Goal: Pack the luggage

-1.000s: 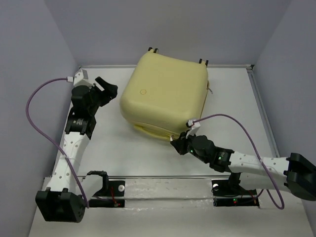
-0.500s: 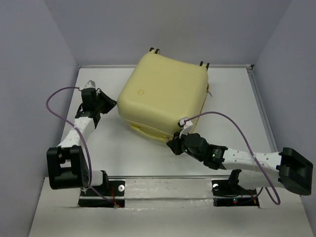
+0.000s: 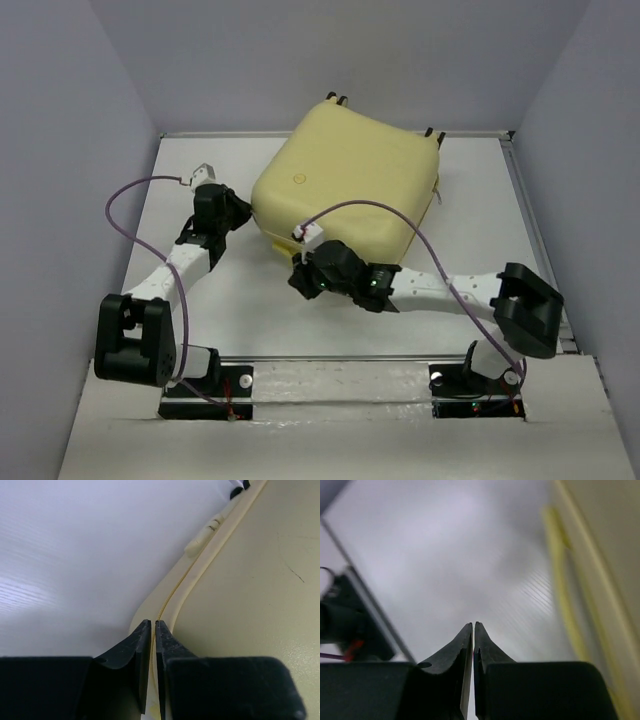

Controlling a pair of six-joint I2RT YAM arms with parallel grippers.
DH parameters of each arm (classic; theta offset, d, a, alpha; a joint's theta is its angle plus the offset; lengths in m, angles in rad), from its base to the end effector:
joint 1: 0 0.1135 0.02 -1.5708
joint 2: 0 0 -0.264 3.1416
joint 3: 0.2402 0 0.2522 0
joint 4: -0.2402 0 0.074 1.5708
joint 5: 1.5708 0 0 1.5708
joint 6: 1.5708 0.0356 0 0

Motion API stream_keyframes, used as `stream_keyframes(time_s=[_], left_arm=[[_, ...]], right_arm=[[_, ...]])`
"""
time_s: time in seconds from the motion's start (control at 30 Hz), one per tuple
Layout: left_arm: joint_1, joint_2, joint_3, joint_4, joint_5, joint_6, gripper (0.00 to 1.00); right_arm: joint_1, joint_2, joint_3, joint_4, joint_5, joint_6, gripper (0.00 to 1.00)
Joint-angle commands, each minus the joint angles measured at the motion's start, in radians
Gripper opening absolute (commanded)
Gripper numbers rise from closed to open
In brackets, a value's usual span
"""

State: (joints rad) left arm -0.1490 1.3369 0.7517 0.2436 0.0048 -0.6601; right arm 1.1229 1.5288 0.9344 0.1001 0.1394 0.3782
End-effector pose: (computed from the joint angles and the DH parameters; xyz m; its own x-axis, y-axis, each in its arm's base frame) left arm 0.2961 -0.0446 0.2483 -0.3555 -0.5667 -0.7433 -0.0823 0.8111 -0.5790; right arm 0.1524 0.3058 0.2380 -0.5010 -0.1983 -0.8424 -0.7044 0.6589 0.2638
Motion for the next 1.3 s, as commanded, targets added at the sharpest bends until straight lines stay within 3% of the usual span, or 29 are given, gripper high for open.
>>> stream_keyframes(time_s=[0.0, 0.07, 0.17, 0.27, 0.3, 0.4, 0.43, 0.47, 0.53, 0.63, 0.77, 0.83, 0.87, 0.93, 1.1, 1.27], left_arm=[[-0.135, -0.044, -0.034, 0.051, 0.239, -0.055, 0.21], [-0.135, -0.047, -0.040, 0.045, 0.242, -0.050, 0.20], [-0.133, -0.061, -0.046, 0.034, 0.225, -0.036, 0.20], [-0.124, -0.068, -0.038, 0.023, 0.210, -0.027, 0.21], [-0.110, -0.068, -0.032, 0.023, 0.216, -0.030, 0.22], [-0.093, -0.070, -0.003, 0.014, 0.219, -0.033, 0.23], [-0.084, -0.070, 0.018, 0.002, 0.218, -0.029, 0.24], [-0.081, -0.065, 0.029, -0.006, 0.215, -0.026, 0.24], [-0.077, -0.058, 0.052, -0.013, 0.215, -0.022, 0.24], [-0.075, -0.038, 0.098, -0.021, 0.205, -0.016, 0.25], [-0.064, 0.007, 0.185, -0.069, 0.140, 0.022, 0.27], [-0.049, 0.040, 0.221, -0.092, 0.121, 0.033, 0.30], [-0.040, 0.089, 0.266, -0.102, 0.121, 0.037, 0.33], [-0.032, 0.174, 0.340, -0.141, 0.123, 0.059, 0.35], [-0.034, 0.286, 0.396, -0.132, 0.153, 0.062, 0.35], [-0.044, 0.346, 0.377, -0.060, 0.202, 0.010, 0.35]], right_arm=[[0.032, 0.174, 0.251, 0.147, -0.335, -0.012, 0.07], [0.032, 0.257, 0.306, 0.184, -0.406, -0.006, 0.07], [0.032, 0.258, 0.285, 0.204, -0.420, 0.014, 0.07], [0.032, 0.188, 0.215, 0.156, -0.317, 0.010, 0.30], [0.032, 0.124, 0.208, 0.110, -0.264, 0.005, 0.42], [0.032, -0.021, 0.127, -0.025, -0.051, -0.001, 0.49], [0.032, -0.135, 0.103, -0.092, 0.019, 0.007, 0.45], [0.032, -0.192, 0.059, -0.140, 0.140, 0.008, 0.28], [-0.020, -0.352, 0.020, -0.224, 0.256, 0.040, 0.08], [-0.141, -0.490, -0.041, -0.348, 0.362, 0.065, 0.07], [-0.448, -0.663, -0.074, -0.456, 0.475, 0.079, 0.07], [-0.555, -0.673, -0.074, -0.461, 0.514, 0.058, 0.07], [-0.668, -0.653, -0.068, -0.462, 0.508, 0.054, 0.07], [-0.827, -0.601, -0.062, -0.462, 0.421, 0.066, 0.07], [-0.980, -0.503, -0.077, -0.396, 0.261, 0.085, 0.07], [-1.040, -0.373, -0.082, -0.303, 0.161, 0.122, 0.07]])
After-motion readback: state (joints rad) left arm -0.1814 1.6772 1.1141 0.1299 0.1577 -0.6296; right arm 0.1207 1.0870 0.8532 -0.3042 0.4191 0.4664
